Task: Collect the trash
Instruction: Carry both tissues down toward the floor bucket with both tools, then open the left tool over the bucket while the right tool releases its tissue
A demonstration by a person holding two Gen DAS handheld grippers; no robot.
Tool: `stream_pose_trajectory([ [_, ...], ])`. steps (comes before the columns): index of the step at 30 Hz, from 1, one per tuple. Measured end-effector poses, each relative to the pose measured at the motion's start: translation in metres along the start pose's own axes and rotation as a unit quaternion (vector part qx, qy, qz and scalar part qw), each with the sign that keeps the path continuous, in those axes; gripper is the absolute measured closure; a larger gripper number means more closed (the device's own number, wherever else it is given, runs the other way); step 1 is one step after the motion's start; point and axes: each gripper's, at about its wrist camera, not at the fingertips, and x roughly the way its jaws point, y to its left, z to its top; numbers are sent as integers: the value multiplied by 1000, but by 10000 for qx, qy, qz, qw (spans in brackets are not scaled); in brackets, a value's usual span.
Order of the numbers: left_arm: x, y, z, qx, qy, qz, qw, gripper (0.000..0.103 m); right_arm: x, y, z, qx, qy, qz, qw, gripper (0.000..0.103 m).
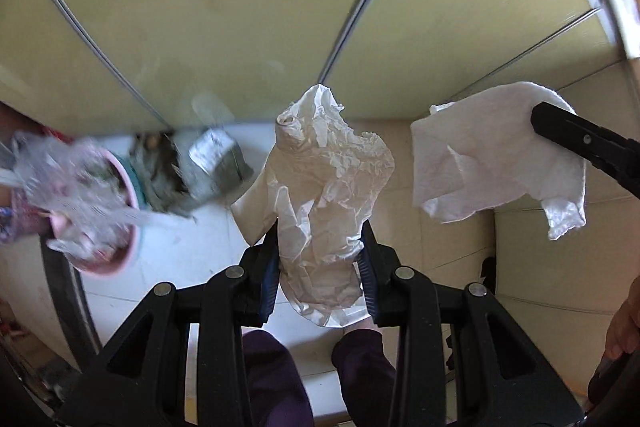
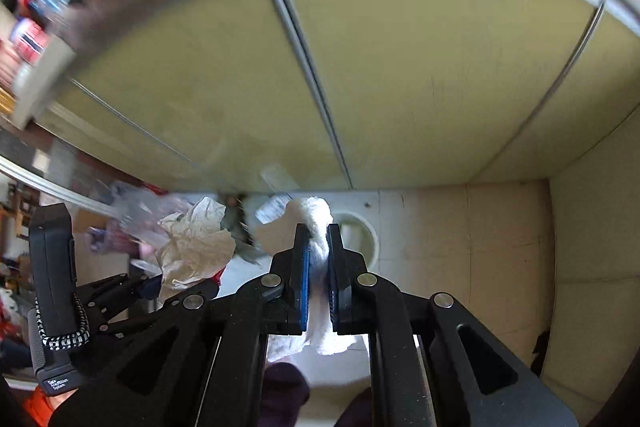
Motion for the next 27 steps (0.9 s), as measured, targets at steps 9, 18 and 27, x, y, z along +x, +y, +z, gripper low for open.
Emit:
stream_pose_trajectory([
  [9, 135, 19, -2, -228, 411, -62, 9989, 68, 129, -30, -21, 3, 434, 182, 9989, 95],
  [18, 159, 18, 3, -341, 454, -147, 9983, 54, 148, -31, -25, 0, 650, 204, 9977, 68],
  [27, 81, 8, 8, -54, 240, -35, 9997, 54, 98, -22, -17, 39, 571, 42, 9983, 68],
])
